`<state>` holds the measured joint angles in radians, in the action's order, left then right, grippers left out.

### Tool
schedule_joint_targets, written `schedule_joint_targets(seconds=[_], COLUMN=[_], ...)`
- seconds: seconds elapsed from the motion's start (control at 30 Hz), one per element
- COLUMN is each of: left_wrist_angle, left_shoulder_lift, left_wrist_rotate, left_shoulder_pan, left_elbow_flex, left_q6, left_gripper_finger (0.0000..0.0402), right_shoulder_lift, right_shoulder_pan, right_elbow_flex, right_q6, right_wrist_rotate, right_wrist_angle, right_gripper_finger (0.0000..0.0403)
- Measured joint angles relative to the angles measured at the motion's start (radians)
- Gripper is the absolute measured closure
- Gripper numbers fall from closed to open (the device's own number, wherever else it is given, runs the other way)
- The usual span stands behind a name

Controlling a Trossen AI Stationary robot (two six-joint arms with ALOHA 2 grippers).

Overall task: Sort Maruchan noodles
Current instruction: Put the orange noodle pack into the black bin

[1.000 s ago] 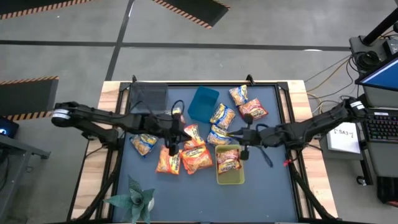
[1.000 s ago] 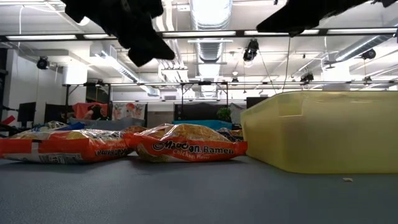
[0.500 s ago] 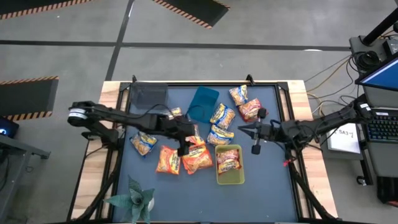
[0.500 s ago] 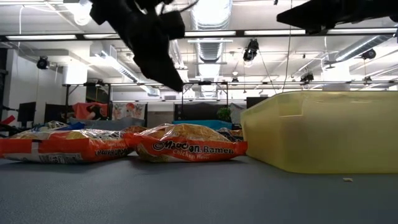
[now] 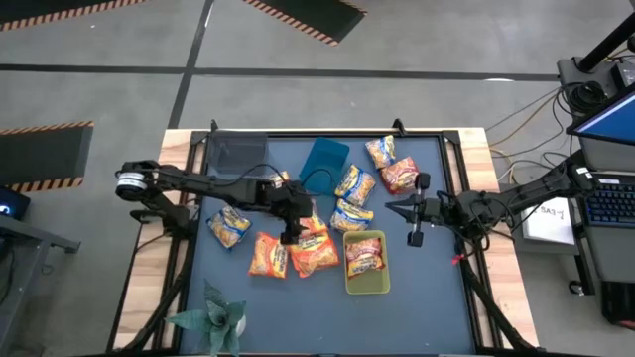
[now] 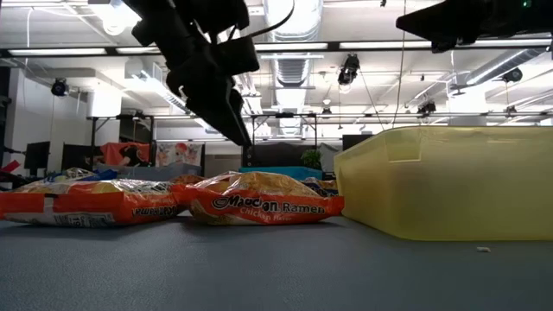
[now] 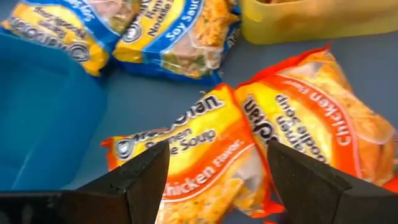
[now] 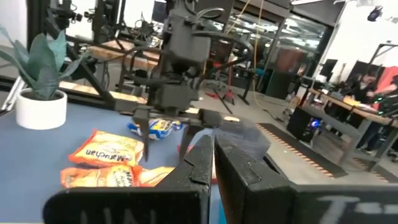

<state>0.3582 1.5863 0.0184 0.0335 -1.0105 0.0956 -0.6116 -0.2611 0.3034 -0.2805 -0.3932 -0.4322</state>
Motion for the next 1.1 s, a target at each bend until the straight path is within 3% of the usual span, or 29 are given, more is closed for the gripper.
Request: schedule_joint_targets(seconds=[0.37,0.77,1.1], left_wrist_angle=[-0.320,-0.646,-0.770], left_shoulder_lift=[-0.011,0.002,0.104], left_wrist_rotate=[-0.057,-0.066,-0.071], left_shoulder_pan=[0.121,0.159,0.161], left_elbow_flex=[0.208,0.380,0.397], left_q6=[-0.031,-0.164,-0.282], left_gripper_finger=[0.0149,0.0149,0.0166], right_shoulder_lift=[0.008,0.008,0.008], right_shoulder_pan=[0.000,0.000,0.000], right_elbow_flex=[-0.016,-0.016,-0.016], right_q6=[0.026,0.015,0.003], right_wrist_rotate=[0.000,0.000,0.000], right_wrist_angle=[-0.007,-0.016,-0.022], right_gripper_finger=[0.0394,0.0394,0.0394])
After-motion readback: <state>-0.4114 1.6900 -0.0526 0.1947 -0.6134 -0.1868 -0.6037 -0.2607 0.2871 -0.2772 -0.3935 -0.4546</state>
